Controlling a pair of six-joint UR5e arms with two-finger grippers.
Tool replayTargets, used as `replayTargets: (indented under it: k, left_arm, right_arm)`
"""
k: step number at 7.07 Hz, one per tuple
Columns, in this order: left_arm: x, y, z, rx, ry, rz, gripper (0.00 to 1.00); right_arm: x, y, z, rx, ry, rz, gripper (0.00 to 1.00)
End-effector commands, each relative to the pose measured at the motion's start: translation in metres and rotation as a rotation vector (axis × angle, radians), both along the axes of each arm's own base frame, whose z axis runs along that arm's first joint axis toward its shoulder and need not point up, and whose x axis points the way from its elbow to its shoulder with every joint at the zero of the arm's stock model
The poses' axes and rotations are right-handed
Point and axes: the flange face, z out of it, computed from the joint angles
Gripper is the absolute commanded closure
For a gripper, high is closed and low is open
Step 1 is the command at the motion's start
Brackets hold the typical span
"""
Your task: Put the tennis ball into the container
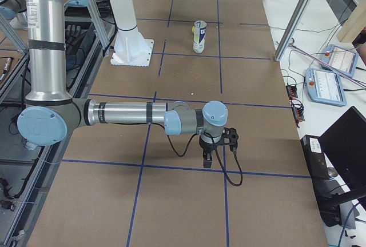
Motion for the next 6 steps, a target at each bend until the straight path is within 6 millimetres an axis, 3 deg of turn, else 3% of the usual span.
replayTargets:
  k: [1,4,6]
  left_arm:
    - [-0.002,0.002,-0.006,0.026,0.002,0.011,0.0]
    - [-0.003,-0.002,-0.027,0.074,-0.011,0.005,0.0]
    - [-0.002,-0.012,-0.024,0.234,-0.012,0.005,0.0]
  right_arm:
    - [0.0,0.0,0.0,0.0,0.0,0.0,0.0]
    - [0.0,0.0,0.0,0.0,0.0,0.0,0.0]
    - [0.0,0.001,0.001,-0.001,0.0,0.0,0.0]
